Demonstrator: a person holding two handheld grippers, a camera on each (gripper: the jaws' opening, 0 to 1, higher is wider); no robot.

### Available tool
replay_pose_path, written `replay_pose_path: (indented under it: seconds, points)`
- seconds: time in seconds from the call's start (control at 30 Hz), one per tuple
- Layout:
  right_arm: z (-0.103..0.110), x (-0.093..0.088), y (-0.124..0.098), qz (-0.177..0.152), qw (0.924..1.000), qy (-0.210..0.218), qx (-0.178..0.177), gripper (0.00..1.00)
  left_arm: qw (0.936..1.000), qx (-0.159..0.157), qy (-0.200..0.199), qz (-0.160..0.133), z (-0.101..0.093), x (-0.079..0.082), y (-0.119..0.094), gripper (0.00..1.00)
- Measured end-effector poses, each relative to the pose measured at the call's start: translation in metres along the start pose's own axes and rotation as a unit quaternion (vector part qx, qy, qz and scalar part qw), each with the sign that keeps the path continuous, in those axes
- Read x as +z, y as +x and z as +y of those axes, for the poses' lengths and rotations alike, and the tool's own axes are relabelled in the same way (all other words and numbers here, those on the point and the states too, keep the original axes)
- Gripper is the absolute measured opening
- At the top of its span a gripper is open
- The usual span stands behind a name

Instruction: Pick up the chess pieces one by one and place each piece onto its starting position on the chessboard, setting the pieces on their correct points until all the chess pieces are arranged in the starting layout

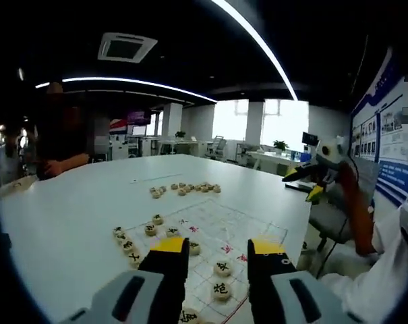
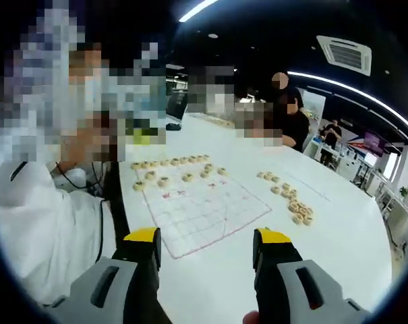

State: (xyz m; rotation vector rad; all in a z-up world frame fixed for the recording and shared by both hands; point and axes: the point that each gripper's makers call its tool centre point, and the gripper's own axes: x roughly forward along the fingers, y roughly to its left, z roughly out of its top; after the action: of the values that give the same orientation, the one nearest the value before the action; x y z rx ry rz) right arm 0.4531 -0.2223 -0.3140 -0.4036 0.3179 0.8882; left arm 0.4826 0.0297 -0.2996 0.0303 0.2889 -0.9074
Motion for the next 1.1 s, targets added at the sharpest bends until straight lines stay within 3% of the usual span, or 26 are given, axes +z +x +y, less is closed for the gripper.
replay_pose_path:
  seconds: [0.07, 0.2, 0.37, 0.53, 0.6, 0.67, 0.77, 0.83, 0.93, 1.0, 1.1]
  points:
    - [-0.002, 0.003, 0.002, -0.007, 0.9999, 0.013, -0.003, 0.55, 0.9998, 0.007, 0.006, -0.02, 0.004, 0.016, -0.005, 0.36]
    - [-0.008, 0.007, 0.006, -0.02, 0.9992, 0.031, -0.015, 0.55, 0.9986, 0.02, -0.001, -0.048, 0.015, 0.034, -0.012, 0.35]
    - [-0.039, -0.006, 0.021, -0.012, 0.9939, 0.081, -0.074, 0.55, 0.9976, 0.022, -0.019, -0.063, 0.029, 0.028, -0.018, 0.38]
    - [-0.067, -0.009, 0.034, -0.037, 0.9826, 0.128, -0.13, 0.52, 0.9964, 0.023, -0.026, -0.077, 0.042, 0.03, -0.019, 0.38]
    - [-0.081, -0.014, 0.039, -0.019, 0.9803, 0.124, -0.153, 0.51, 0.9961, 0.027, -0.029, -0.078, 0.047, 0.03, -0.017, 0.38]
    - [-0.097, -0.012, 0.043, -0.007, 0.9772, 0.112, -0.18, 0.51, 0.9964, 0.03, -0.024, -0.076, 0.052, 0.026, -0.014, 0.38]
    - [-0.12, 0.006, 0.055, -0.029, 0.9735, 0.113, -0.197, 0.49, 0.9978, 0.035, -0.008, -0.055, 0.062, 0.016, -0.006, 0.37]
    - [-0.136, 0.007, 0.065, -0.024, 0.9715, 0.11, -0.208, 0.48, 0.998, 0.04, -0.004, -0.048, 0.067, 0.01, -0.003, 0.37]
    - [-0.156, -0.002, 0.075, -0.011, 0.9663, 0.132, -0.221, 0.47, 0.998, 0.037, -0.015, -0.049, 0.07, 0.003, 0.0, 0.37]
    - [-0.174, -0.014, 0.083, -0.004, 0.9588, 0.16, -0.235, 0.47, 0.9982, 0.028, -0.023, -0.049, 0.069, -0.005, -0.001, 0.37]
    - [-0.192, -0.027, 0.092, 0.012, 0.957, 0.156, -0.244, 0.47, 0.9978, 0.037, -0.031, -0.045, 0.075, -0.013, -0.005, 0.37]
